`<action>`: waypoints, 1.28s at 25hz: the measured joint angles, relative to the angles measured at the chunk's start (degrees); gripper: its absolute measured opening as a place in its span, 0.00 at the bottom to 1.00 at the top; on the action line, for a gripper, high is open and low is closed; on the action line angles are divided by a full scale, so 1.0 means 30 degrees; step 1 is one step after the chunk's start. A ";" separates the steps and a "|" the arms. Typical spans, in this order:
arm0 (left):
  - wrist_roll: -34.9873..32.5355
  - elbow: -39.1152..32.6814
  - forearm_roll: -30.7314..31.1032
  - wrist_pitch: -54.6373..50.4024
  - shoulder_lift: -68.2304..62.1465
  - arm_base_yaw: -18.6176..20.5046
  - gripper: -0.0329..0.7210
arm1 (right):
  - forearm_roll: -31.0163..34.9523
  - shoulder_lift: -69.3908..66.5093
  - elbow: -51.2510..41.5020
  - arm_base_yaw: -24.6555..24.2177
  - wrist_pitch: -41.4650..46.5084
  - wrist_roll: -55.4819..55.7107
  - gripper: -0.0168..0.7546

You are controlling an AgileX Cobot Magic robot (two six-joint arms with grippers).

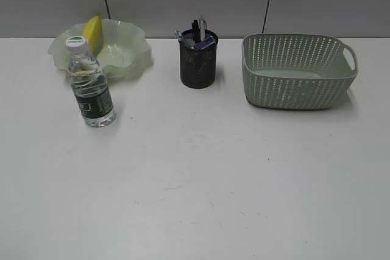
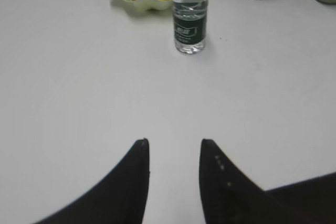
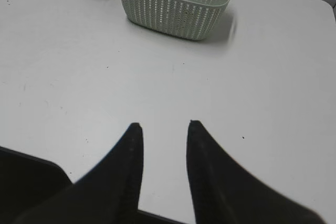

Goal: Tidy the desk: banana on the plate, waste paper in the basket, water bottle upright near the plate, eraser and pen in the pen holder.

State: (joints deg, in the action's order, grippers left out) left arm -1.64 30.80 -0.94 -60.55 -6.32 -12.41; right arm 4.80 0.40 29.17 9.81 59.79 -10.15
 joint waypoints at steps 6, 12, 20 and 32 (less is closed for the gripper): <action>0.0000 0.0018 0.0000 0.0008 0.2201 0.1803 0.37 | 0.0000 0.0000 0.0000 -0.1231 -0.0023 0.0000 0.34; 0.0000 0.0018 0.0000 0.0007 0.2224 0.2125 0.36 | -0.0006 0.0020 0.0000 -0.4131 -0.0022 0.0000 0.34; 0.0000 0.0018 0.0000 0.0007 0.2224 0.3351 0.36 | -0.0006 0.0037 0.0000 -0.3989 -0.0037 0.0000 0.34; 0.0000 0.0018 0.0000 0.0007 0.2224 0.3399 0.36 | -0.0006 0.0037 0.0000 -0.3470 -0.0037 0.0000 0.34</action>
State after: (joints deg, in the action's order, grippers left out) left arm -1.64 30.86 -0.94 -60.53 0.35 -2.21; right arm 4.79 0.51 29.17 -0.60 59.68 -10.15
